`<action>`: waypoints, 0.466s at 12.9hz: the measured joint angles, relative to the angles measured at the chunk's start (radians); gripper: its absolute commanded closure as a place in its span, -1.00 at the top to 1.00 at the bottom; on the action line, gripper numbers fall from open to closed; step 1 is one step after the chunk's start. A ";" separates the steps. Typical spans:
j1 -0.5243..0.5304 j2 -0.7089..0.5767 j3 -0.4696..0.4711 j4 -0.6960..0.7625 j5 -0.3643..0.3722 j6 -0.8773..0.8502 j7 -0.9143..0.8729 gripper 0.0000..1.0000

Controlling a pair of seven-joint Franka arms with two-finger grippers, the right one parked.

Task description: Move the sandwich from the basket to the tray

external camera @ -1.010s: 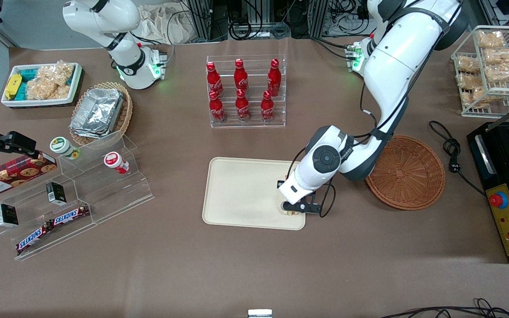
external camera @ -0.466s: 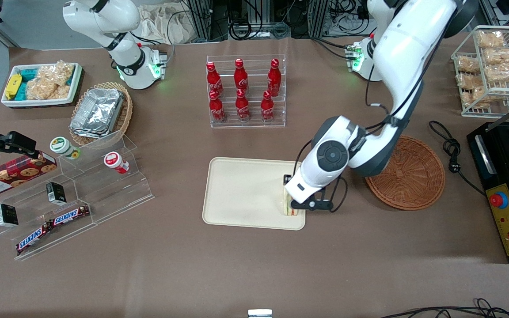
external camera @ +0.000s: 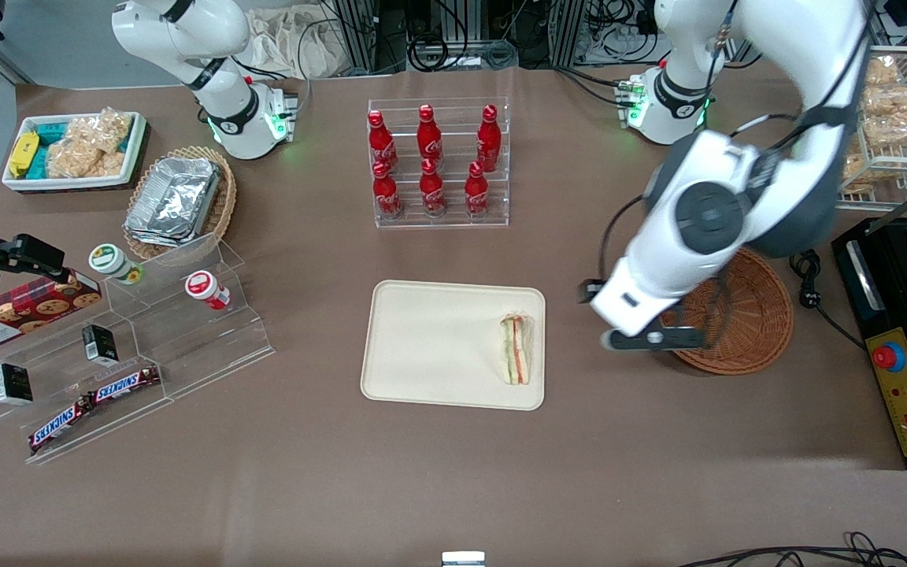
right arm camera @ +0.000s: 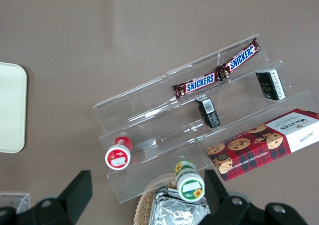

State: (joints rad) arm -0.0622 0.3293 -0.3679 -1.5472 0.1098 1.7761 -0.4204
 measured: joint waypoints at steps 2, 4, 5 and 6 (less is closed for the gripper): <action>0.085 -0.046 0.004 -0.001 -0.018 -0.075 0.120 0.97; 0.171 -0.081 0.005 -0.001 -0.024 -0.121 0.255 0.97; 0.210 -0.099 0.006 -0.001 -0.027 -0.140 0.315 0.97; 0.242 -0.115 0.006 -0.001 -0.028 -0.157 0.365 0.97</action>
State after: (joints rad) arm 0.1800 0.2147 -0.3614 -1.5481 0.0823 1.6188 -0.0553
